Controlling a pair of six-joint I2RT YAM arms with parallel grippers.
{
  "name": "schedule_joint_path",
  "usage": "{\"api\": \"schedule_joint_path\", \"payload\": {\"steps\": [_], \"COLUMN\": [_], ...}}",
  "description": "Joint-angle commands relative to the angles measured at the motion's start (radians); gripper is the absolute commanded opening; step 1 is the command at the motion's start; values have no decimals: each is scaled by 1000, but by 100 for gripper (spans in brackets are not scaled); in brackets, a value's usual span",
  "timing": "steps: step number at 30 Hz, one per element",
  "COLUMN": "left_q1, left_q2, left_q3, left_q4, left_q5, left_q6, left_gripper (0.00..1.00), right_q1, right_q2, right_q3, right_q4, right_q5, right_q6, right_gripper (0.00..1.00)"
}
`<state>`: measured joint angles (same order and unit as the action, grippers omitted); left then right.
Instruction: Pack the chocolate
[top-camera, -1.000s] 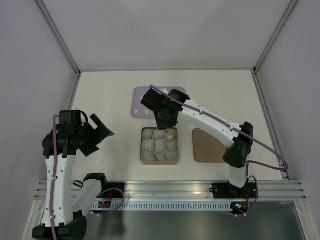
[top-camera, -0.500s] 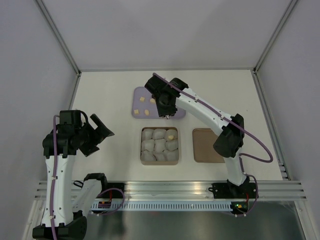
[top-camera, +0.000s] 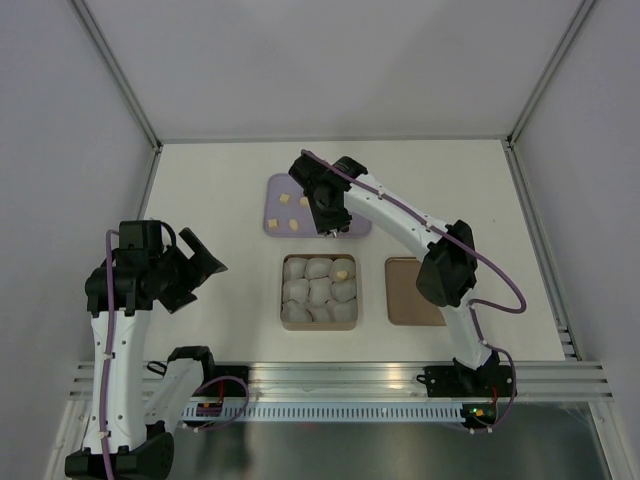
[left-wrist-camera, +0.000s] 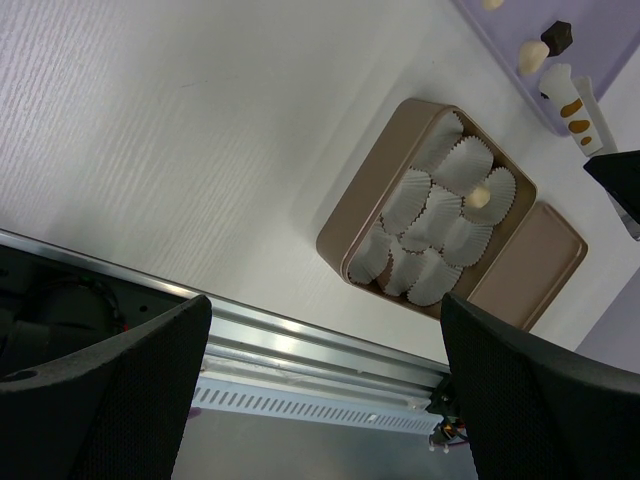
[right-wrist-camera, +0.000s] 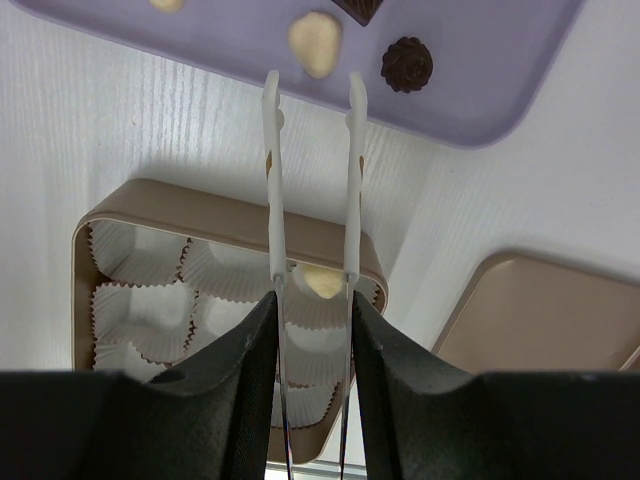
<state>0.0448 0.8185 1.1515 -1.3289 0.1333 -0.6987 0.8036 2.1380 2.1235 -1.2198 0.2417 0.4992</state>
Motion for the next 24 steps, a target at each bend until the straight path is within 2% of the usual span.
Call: {"api": "schedule_joint_path", "payload": {"steps": [1, 24], "left_q1": [4, 6], "left_q2": [1, -1], "left_q3": [13, -6], "left_q4": [7, 11], "left_q5": [9, 5], "left_q6": [-8, -12], "left_gripper": [100, 100], "right_q1": [-14, -35], "right_q2": [14, 86], "right_q3": [38, 27], "right_q4": [19, 59], "right_q5": [4, -39], "right_q6": [-27, -51], "right_gripper": [39, 42]}}
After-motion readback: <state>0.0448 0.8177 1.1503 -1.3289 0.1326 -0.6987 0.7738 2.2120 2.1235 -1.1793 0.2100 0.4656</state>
